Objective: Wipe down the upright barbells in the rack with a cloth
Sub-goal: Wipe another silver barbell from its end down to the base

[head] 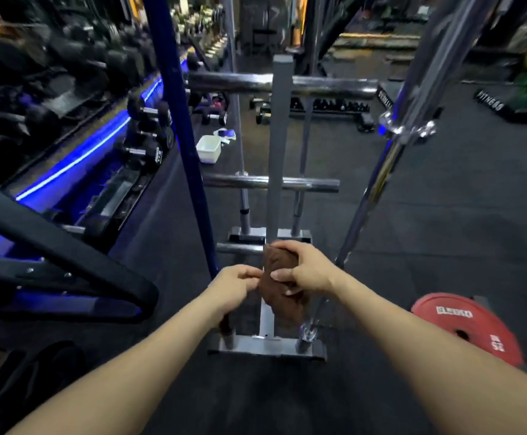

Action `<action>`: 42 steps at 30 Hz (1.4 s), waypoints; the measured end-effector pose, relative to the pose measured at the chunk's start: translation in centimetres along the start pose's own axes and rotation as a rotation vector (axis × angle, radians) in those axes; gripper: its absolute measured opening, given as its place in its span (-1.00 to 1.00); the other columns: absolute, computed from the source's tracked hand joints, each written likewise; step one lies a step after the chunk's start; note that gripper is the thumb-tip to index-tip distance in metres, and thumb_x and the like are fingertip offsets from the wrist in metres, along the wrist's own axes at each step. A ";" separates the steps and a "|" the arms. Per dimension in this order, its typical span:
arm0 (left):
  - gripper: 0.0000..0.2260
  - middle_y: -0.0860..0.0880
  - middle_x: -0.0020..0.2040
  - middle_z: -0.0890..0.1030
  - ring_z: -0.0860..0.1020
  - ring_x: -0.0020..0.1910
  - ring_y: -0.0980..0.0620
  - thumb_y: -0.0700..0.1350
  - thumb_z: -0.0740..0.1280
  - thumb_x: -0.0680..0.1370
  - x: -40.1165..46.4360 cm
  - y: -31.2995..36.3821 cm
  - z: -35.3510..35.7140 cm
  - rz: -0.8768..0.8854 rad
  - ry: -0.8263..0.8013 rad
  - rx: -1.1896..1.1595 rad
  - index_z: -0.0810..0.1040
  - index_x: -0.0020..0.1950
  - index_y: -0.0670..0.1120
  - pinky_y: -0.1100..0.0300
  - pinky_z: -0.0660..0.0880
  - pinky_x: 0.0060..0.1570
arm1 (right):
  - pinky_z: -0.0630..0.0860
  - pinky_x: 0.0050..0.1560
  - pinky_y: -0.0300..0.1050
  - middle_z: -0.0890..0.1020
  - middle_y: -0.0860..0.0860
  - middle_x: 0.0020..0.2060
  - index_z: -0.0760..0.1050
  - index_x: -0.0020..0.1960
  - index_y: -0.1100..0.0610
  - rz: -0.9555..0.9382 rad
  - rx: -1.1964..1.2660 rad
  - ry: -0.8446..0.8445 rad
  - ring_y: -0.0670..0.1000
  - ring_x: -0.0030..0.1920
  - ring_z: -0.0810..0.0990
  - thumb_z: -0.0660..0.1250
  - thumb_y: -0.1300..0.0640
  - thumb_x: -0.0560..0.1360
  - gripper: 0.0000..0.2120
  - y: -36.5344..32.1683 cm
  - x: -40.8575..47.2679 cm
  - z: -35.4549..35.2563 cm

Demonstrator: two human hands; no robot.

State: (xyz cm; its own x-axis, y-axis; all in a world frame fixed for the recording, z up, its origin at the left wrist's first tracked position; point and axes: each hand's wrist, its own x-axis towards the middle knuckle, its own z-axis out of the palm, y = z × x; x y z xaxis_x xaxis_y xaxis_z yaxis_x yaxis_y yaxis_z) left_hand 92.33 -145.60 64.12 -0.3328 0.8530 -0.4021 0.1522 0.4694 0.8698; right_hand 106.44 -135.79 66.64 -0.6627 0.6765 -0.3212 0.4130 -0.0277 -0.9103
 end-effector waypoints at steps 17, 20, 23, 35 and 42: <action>-0.83 -0.02 -0.09 0.60 0.52 -0.19 0.15 -0.26 0.28 0.57 -7.8 19.4 2.0 0.461 -0.099 -0.010 0.57 0.12 -0.12 0.32 0.42 -0.28 | 0.62 -0.26 -0.12 0.59 0.06 -0.07 0.54 0.06 0.07 -0.326 0.398 0.381 -0.03 -0.18 0.65 0.41 0.48 0.35 -0.59 -13.6 -18.9 -10.8; -0.86 -0.02 -0.09 0.61 0.53 -0.15 0.12 -0.25 0.28 0.57 -7.4 22.2 3.4 0.545 -0.049 -0.035 0.58 0.06 -0.09 0.33 0.40 -0.25 | 0.64 -0.21 -0.15 0.55 0.05 -0.02 0.51 0.08 0.07 -0.400 0.410 0.465 -0.02 -0.14 0.62 0.42 0.53 0.32 -0.52 -14.1 -18.8 -13.8; -0.86 0.04 -0.15 0.58 0.51 -0.09 0.07 -0.24 0.27 0.58 -6.3 25.2 4.5 0.638 0.037 -0.060 0.57 0.09 -0.10 0.31 0.39 -0.25 | 0.62 0.02 0.09 0.58 0.07 -0.01 0.54 0.01 -0.01 -0.462 0.338 0.576 0.09 -0.03 0.62 0.50 0.46 0.27 -0.52 -13.9 -17.4 -16.9; -0.82 -0.02 0.07 0.56 0.50 0.07 0.10 -0.22 0.35 0.53 -3.8 38.5 7.1 1.171 0.521 0.551 0.63 0.12 -0.17 0.58 0.25 0.07 | 0.55 0.14 0.14 0.62 -0.04 0.07 0.57 0.14 -0.06 -0.634 -0.083 0.549 0.06 0.12 0.59 0.56 -0.09 0.03 -0.33 -19.9 -10.8 -27.2; -0.81 -0.02 0.02 0.64 0.50 0.06 0.25 -0.31 0.35 0.50 -2.8 37.8 6.8 1.226 0.513 0.511 0.66 0.08 -0.19 0.54 0.32 0.15 | 0.60 -0.41 -0.18 0.61 0.07 -0.03 0.58 0.15 0.10 -0.668 -0.312 0.368 -0.03 -0.24 0.58 0.44 0.22 0.46 -0.73 -21.8 -10.9 -27.9</action>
State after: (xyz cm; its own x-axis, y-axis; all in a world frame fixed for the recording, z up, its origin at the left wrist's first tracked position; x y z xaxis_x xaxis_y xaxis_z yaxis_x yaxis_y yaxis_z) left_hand 105.37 -128.70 96.21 -0.0254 0.6490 0.7604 0.8628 -0.3700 0.3446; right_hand 122.12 -122.01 97.31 -0.6051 0.6778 0.4177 0.1951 0.6349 -0.7476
